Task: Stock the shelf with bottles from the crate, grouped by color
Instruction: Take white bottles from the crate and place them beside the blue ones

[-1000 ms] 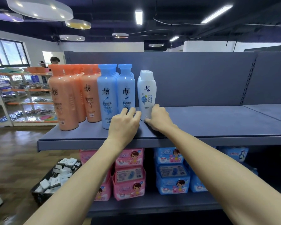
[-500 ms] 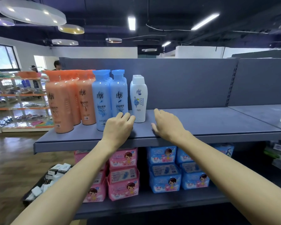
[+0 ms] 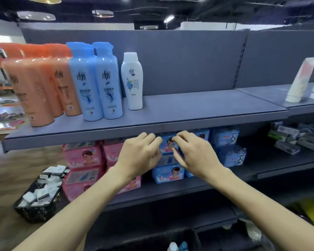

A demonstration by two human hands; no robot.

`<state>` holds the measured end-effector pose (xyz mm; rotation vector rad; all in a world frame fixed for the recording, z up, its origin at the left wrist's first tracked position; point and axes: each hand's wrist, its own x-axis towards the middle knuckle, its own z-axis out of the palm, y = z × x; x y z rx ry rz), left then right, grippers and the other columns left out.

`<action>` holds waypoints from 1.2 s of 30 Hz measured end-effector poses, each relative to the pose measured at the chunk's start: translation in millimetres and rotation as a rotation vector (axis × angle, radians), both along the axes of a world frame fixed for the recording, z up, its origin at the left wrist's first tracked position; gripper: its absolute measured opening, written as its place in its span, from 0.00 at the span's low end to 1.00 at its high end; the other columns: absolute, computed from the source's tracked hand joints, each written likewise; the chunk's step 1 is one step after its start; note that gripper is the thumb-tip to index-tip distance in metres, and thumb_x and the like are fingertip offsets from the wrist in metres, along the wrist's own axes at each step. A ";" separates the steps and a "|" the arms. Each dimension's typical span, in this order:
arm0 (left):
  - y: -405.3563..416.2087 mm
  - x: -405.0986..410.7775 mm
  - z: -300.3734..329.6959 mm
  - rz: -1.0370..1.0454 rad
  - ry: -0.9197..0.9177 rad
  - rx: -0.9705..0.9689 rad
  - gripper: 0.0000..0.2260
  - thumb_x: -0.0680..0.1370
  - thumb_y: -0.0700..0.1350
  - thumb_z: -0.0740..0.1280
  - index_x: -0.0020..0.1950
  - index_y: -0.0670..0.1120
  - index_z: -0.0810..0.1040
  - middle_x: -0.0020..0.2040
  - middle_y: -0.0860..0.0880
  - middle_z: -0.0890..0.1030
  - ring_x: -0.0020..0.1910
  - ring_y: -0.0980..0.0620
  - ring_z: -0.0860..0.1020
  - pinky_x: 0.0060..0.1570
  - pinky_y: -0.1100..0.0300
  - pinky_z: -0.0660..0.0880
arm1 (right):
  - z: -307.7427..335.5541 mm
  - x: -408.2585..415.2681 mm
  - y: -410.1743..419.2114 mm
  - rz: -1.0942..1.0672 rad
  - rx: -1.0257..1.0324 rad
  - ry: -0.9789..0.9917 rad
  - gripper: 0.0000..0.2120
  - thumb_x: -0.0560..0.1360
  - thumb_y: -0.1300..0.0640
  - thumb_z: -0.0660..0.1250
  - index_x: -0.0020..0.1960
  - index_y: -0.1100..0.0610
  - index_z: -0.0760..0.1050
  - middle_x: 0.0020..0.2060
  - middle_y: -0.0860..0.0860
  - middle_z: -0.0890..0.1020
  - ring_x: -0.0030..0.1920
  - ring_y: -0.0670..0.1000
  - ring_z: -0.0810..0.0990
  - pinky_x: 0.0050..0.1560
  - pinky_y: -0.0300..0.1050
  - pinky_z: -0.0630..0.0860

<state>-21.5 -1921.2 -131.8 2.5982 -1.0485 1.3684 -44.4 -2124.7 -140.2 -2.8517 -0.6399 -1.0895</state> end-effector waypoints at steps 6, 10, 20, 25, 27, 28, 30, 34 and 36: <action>-17.4 -4.3 -72.1 0.025 0.222 0.039 0.03 0.69 0.44 0.64 0.41 0.46 0.74 0.33 0.51 0.72 0.32 0.48 0.72 0.23 0.60 0.60 | -64.8 -12.6 -25.2 -0.053 0.011 0.192 0.12 0.75 0.53 0.67 0.55 0.56 0.76 0.49 0.51 0.78 0.44 0.53 0.79 0.34 0.48 0.78; -28.0 -16.7 -119.4 0.062 0.403 0.073 0.07 0.68 0.45 0.69 0.41 0.47 0.72 0.33 0.51 0.72 0.31 0.48 0.73 0.24 0.61 0.57 | -110.0 -22.1 -35.4 -0.088 0.032 0.314 0.13 0.74 0.52 0.68 0.56 0.56 0.75 0.47 0.52 0.78 0.43 0.55 0.79 0.34 0.48 0.77; -49.0 -79.2 -264.7 0.241 0.898 0.102 0.10 0.66 0.48 0.70 0.43 0.46 0.75 0.35 0.50 0.75 0.33 0.47 0.77 0.24 0.60 0.60 | -261.6 -58.5 -45.0 -0.156 -0.008 0.779 0.14 0.74 0.52 0.66 0.57 0.57 0.75 0.48 0.54 0.77 0.46 0.57 0.79 0.39 0.50 0.75; -57.7 -109.9 -327.9 0.419 1.192 0.066 0.13 0.73 0.52 0.65 0.54 0.48 0.74 0.47 0.49 0.78 0.46 0.46 0.78 0.33 0.55 0.70 | -328.9 -71.2 -46.5 -0.168 -0.010 1.008 0.17 0.78 0.51 0.61 0.65 0.55 0.70 0.57 0.53 0.75 0.57 0.57 0.76 0.48 0.50 0.74; -56.9 -120.9 -353.6 0.489 1.284 0.110 0.17 0.76 0.53 0.62 0.62 0.49 0.70 0.55 0.49 0.76 0.54 0.47 0.76 0.45 0.53 0.73 | -355.1 -76.1 -47.6 -0.187 -0.004 1.089 0.17 0.78 0.51 0.61 0.65 0.55 0.69 0.57 0.53 0.75 0.58 0.57 0.76 0.49 0.50 0.74; -55.7 -126.2 -366.2 0.507 1.315 0.121 0.18 0.76 0.54 0.61 0.64 0.49 0.69 0.57 0.49 0.76 0.57 0.47 0.75 0.50 0.52 0.72 | -368.1 -79.2 -48.7 -0.198 -0.003 1.131 0.17 0.78 0.51 0.61 0.65 0.55 0.69 0.58 0.53 0.74 0.58 0.57 0.77 0.49 0.50 0.74; -52.7 -134.7 -388.8 0.530 1.374 0.123 0.20 0.77 0.54 0.61 0.67 0.49 0.67 0.61 0.48 0.75 0.60 0.46 0.74 0.56 0.52 0.71 | -393.0 -86.8 -49.9 -0.224 0.003 1.193 0.17 0.78 0.52 0.62 0.65 0.56 0.68 0.57 0.54 0.74 0.57 0.58 0.77 0.49 0.50 0.74; -46.8 -150.6 -424.9 0.558 1.441 0.119 0.22 0.77 0.54 0.60 0.70 0.49 0.66 0.64 0.47 0.72 0.62 0.45 0.72 0.59 0.50 0.69 | -440.7 -106.2 -44.5 -0.250 0.042 1.311 0.17 0.77 0.53 0.62 0.64 0.58 0.68 0.58 0.56 0.74 0.56 0.60 0.78 0.49 0.52 0.76; -44.7 -156.8 -440.2 0.561 1.452 0.110 0.21 0.77 0.53 0.60 0.69 0.49 0.67 0.64 0.47 0.72 0.62 0.46 0.72 0.61 0.50 0.69 | -464.4 -115.3 -39.8 -0.262 0.049 1.367 0.20 0.77 0.53 0.63 0.67 0.58 0.66 0.60 0.57 0.74 0.56 0.60 0.77 0.51 0.53 0.76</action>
